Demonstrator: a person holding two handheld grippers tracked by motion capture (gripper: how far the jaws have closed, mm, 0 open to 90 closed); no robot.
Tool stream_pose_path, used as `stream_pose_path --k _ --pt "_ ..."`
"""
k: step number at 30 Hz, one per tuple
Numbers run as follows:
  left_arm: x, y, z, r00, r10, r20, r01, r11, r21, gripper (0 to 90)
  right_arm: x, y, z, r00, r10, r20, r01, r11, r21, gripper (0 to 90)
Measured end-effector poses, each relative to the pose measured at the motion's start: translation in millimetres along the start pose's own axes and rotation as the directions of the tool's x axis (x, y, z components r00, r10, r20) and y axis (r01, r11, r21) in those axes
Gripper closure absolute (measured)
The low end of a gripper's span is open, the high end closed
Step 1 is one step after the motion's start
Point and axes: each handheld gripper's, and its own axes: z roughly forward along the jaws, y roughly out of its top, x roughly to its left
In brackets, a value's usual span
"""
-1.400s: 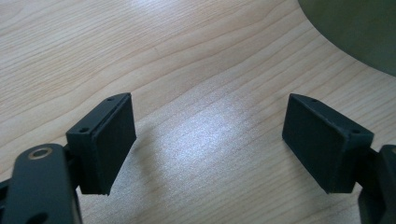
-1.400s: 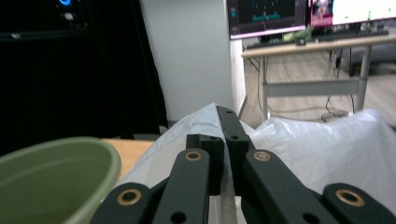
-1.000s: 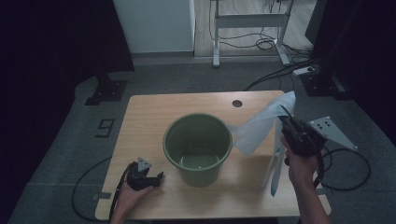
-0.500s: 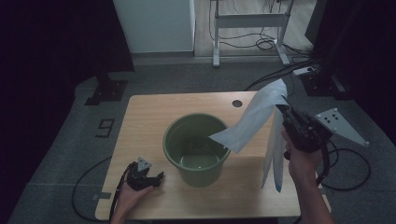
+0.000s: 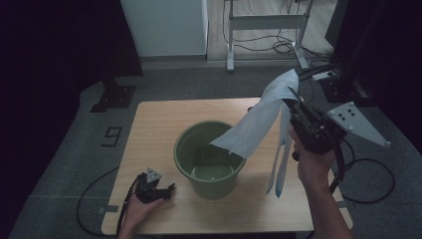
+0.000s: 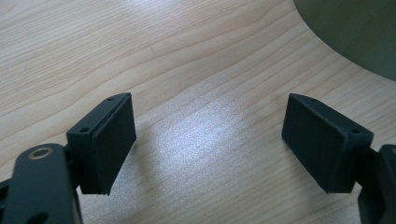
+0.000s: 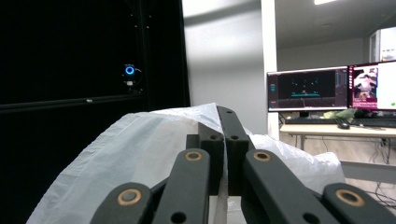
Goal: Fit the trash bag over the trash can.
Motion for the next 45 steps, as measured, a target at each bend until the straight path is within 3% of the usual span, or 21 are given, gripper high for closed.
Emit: stream_pose_path --k 4,9,19,23,26,30,34,37,39,41,45 --pt "-0.1 0.0 0.2 1.0 -0.001 0.001 0.001 1.0 0.0 17.3 9.0 -1.8 3.3 0.9998 -0.003 -0.019 0.003 1.0 0.001 89.1" --pt "0.0 0.0 0.1 1.0 0.0 0.002 0.0 1.0 0.0 17.2 16.2 -17.1 4.7 0.9992 -0.014 -0.037 0.015 0.999 0.03 89.1" --pt "0.2 0.6 -2.1 0.9999 0.0 -0.012 0.0 1.0 0.003 17.2 21.6 -86.9 10.9 0.9971 0.01 -0.075 0.003 0.986 0.164 89.1" --pt "0.4 5.9 -13.8 0.9996 -0.001 -0.03 0.0 0.9999 -0.017 17.5 26.0 -112.0 10.7 0.9941 0.033 -0.104 -0.01 0.977 0.214 89.1" --pt "0.2 11.7 -29.7 0.9996 -0.023 -0.016 0.022 0.9975 -0.068 18.6 27.9 -131.4 10.2 0.9894 0.077 -0.123 -0.044 0.967 0.251 89.1" --pt "-0.8 16.5 -49.5 0.9993 -0.036 0.01 0.037 0.9918 -0.122 19.9 35.1 -151.9 11.6 0.9859 0.085 -0.144 -0.039 0.955 0.295 89.0" --pt "-1.5 20.3 -64.1 0.9985 -0.044 0.034 0.049 0.9854 -0.163 20.3 41.9 -159.0 15.9 0.9832 0.079 -0.164 -0.023 0.947 0.319 89.0" --pt "-1.8 21.5 -68.9 0.9981 -0.045 0.042 0.052 0.982 -0.181 20.5 48.2 -164.1 20.1 0.9759 0.083 -0.202 -0.003 0.931 0.365 88.8" --pt "-1.7 20.8 -68.4 0.9981 -0.047 0.041 0.054 0.9823 -0.18 20.6 51.2 -167.2 19.7 0.971 0.087 -0.223 0.005 0.925 0.38 81.9" --pt "-1.2 19.4 -66.2 0.998 -0.049 0.04 0.055 0.9835 -0.173 20.6 52.4 -169.7 16.9 0.9641 0.11 -0.241 -0.009 0.922 0.387 64.2" --pt "0.6 17.0 -62.5 0.9977 -0.054 0.039 0.06 0.9851 -0.161 20.7 53.3 -172.6 0.9 0.9744 0.075 -0.212 0.004 0.936 0.351 38.6"
